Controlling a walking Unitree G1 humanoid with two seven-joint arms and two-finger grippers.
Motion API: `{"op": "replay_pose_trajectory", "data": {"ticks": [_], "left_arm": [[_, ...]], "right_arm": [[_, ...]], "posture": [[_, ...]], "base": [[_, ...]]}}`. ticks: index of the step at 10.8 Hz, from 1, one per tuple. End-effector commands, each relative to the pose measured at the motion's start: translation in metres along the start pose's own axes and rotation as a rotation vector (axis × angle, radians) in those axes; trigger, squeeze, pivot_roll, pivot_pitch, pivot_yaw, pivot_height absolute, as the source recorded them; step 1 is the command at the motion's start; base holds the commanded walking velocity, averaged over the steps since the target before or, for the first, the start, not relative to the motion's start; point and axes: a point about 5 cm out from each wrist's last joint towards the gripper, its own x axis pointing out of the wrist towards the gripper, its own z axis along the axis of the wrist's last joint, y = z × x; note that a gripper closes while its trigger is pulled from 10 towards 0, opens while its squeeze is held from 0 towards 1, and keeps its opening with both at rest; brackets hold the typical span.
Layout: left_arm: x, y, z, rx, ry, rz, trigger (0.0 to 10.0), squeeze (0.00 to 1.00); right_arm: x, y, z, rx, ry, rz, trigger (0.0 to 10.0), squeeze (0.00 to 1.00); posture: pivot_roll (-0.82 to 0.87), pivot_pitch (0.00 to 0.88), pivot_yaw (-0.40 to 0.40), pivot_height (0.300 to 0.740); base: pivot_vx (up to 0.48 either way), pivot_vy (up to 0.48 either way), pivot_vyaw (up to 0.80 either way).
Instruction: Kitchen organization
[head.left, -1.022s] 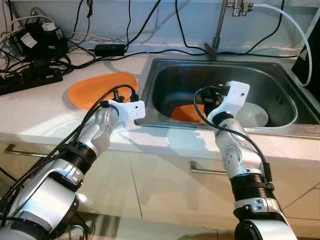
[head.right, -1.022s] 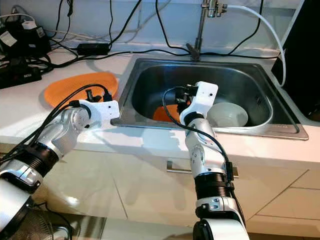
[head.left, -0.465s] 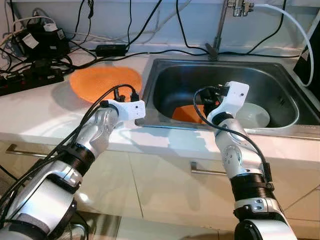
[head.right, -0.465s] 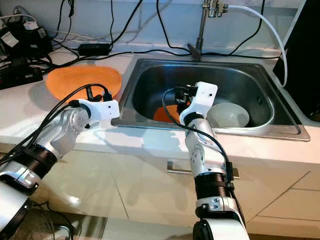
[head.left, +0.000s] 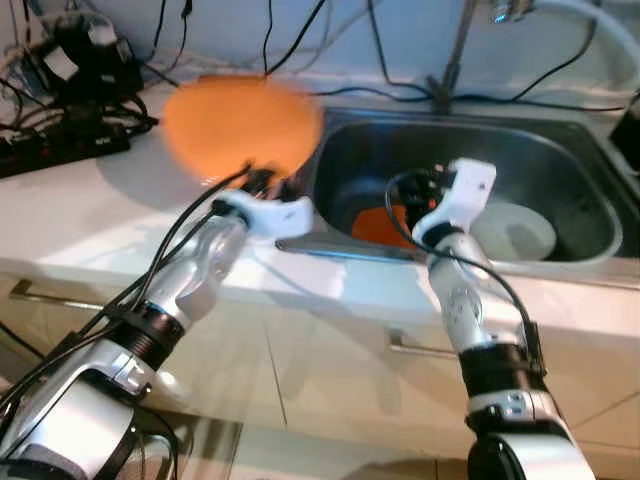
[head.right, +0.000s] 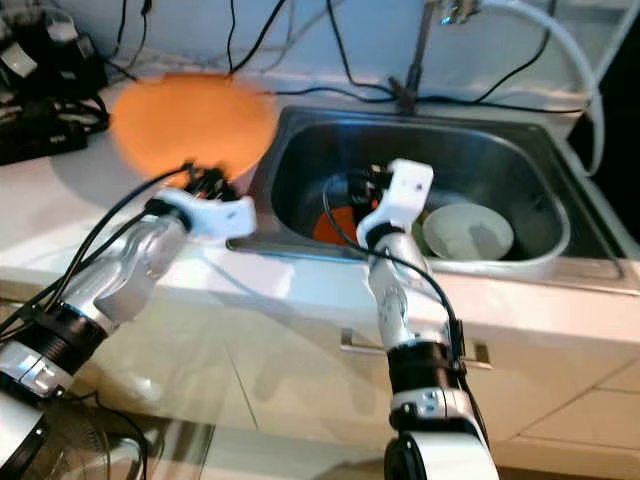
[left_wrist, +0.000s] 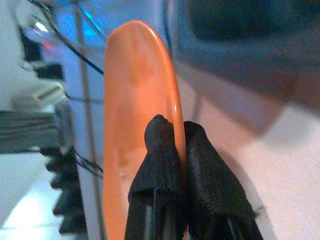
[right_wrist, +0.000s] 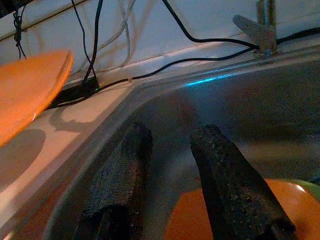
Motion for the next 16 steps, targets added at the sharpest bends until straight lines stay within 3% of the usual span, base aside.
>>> {"op": "replay_pose_trajectory", "data": {"ticks": [1, 2, 3, 5, 7, 9, 10, 11, 13, 16], "left_arm": [[-0.001, 0.008, 0.007, 0.010, -0.040, 0.051, 10.0, 0.00], [-0.002, 0.006, 0.010, 0.009, -0.052, 0.047, 10.0, 0.00], [-0.004, 0.006, 0.012, 0.008, -0.062, 0.056, 10.0, 0.00], [-0.005, 0.006, 0.014, 0.015, -0.084, 0.060, 10.0, 0.00], [-0.005, 0.004, 0.021, 0.012, -0.110, 0.055, 10.0, 0.00], [-0.005, 0.003, 0.025, 0.012, -0.136, 0.048, 10.0, 0.00], [-0.007, 0.000, 0.030, 0.011, -0.166, 0.032, 10.0, 0.00], [-0.007, -0.002, 0.035, 0.005, -0.185, 0.025, 10.0, 0.00], [-0.010, -0.001, 0.049, 0.000, -0.272, 0.034, 10.0, 0.00], [-0.013, 0.001, 0.058, -0.009, -0.318, 0.049, 10.0, 0.00]], "right_arm": [[0.003, 0.002, 0.004, 0.010, -0.008, 0.013, 10.0, 0.08], [0.004, 0.003, 0.006, 0.012, -0.012, 0.019, 10.0, 0.62], [0.004, 0.004, 0.006, 0.025, -0.012, 0.030, 10.0, 1.00], [0.006, 0.010, 0.009, 0.119, -0.017, 0.071, 10.0, 1.00], [0.007, 0.019, 0.015, 0.288, -0.019, 0.129, 10.0, 1.00], [0.009, 0.025, 0.016, 0.353, -0.009, 0.161, 10.0, 1.00], [0.009, 0.029, 0.016, 0.394, 0.001, 0.193, 10.0, 0.76], [0.009, 0.032, 0.017, 0.405, 0.008, 0.209, 10.0, 0.00], [0.008, 0.034, 0.014, 0.434, 0.028, 0.221, 10.0, 0.00], [0.008, 0.034, 0.014, 0.444, 0.037, 0.228, 10.0, 0.00]], "posture": [[0.21, 0.034, 0.010, 0.740], [0.21, 0.032, 0.010, 0.740], [0.21, 0.030, 0.009, 0.740], [0.21, 0.025, 0.009, 0.740], [0.21, 0.017, 0.008, 0.740], [0.22, 0.017, 0.008, 0.740], [0.22, 0.022, 0.008, 0.740], [0.22, 0.024, 0.007, 0.740], [0.22, 0.027, 0.008, 0.740], [0.22, 0.030, 0.008, 0.740]], "base": [[0.000, 0.000, 0.00], [0.000, 0.000, 0.00], [0.000, 0.000, 0.00], [0.000, 0.000, 0.00], [0.000, 0.000, 0.00], [0.000, 0.000, 0.00], [0.000, 0.000, 0.00], [0.000, 0.000, 0.00], [0.000, 0.000, 0.00], [0.000, 0.000, 0.00]]}}
